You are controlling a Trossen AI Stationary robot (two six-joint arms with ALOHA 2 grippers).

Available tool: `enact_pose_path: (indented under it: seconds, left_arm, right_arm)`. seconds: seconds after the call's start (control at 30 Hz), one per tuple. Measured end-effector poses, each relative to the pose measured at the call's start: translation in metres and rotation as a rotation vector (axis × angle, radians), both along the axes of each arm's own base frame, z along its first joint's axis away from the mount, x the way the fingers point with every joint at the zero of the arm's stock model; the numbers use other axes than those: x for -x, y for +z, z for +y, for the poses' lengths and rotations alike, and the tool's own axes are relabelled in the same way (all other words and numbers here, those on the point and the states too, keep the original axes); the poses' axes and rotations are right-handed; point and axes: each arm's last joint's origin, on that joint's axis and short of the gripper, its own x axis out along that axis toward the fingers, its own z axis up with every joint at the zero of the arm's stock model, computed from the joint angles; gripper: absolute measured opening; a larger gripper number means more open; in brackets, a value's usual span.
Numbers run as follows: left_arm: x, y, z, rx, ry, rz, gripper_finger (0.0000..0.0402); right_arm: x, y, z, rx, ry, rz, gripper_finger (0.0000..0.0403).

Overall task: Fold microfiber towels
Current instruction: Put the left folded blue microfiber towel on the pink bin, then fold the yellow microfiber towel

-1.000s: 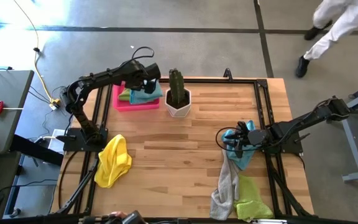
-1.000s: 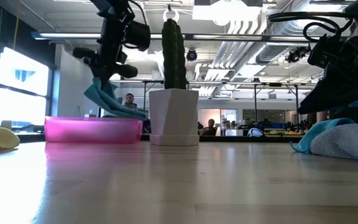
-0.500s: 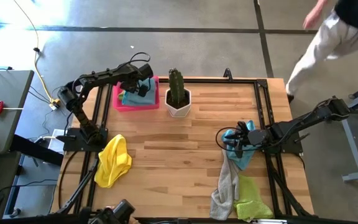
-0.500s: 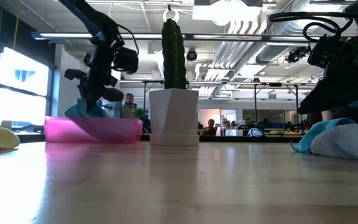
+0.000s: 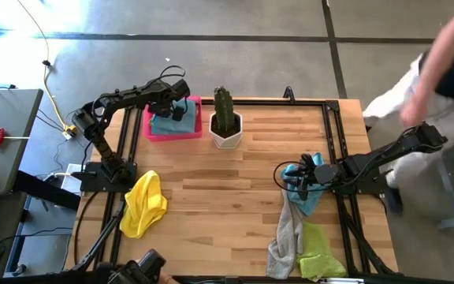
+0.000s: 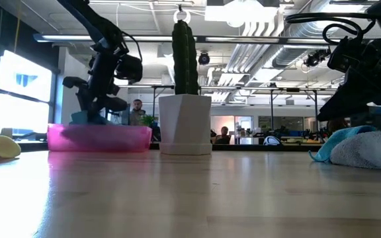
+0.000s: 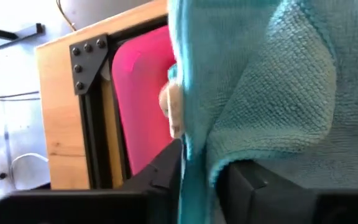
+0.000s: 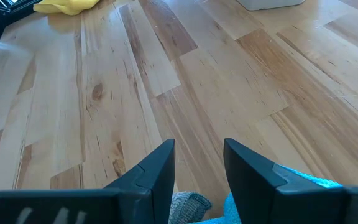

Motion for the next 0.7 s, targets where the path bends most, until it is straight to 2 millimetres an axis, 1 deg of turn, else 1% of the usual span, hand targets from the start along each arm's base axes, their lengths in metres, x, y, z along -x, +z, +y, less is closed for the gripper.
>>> enact_pose_path:
  seconds: [0.07,0.17,0.27,0.33,0.43,0.57,0.63,0.7]
  left_arm:
    - [-0.001,0.002,0.002,-0.022,-0.021,-0.015,0.0112]
    - [-0.002,0.011,0.001,-0.063,-0.059,-0.046,0.0160]
    - [-0.005,0.022,-0.004,-0.091,-0.097,-0.094,0.0192]
    - [-0.008,0.033,-0.012,-0.112,-0.141,-0.117,0.0200]
    - [-0.013,0.048,-0.026,-0.165,-0.185,-0.137,0.0201]
    - [-0.017,0.069,-0.046,-0.304,-0.205,-0.113,0.0200]
    - [-0.018,0.076,-0.054,-0.355,-0.201,-0.108,0.0200]
    - [-0.020,0.078,-0.062,-0.366,-0.194,-0.113,0.0200]
  right_arm:
    - [0.000,0.000,0.000,0.000,0.000,0.000,0.0128]
    - [0.000,0.000,0.000,0.000,0.000,0.000,0.0128]
    - [0.000,0.000,0.000,0.000,0.000,0.000,0.0128]
    - [0.000,0.000,0.000,0.000,0.000,0.000,0.0128]
    - [0.000,0.000,0.000,0.000,0.000,0.000,0.0128]
    - [0.000,0.000,0.000,0.000,0.000,0.000,0.0128]
    - [0.000,0.000,0.000,0.000,0.000,0.000,0.0128]
    - [0.000,0.000,0.000,0.000,0.000,0.000,0.0128]
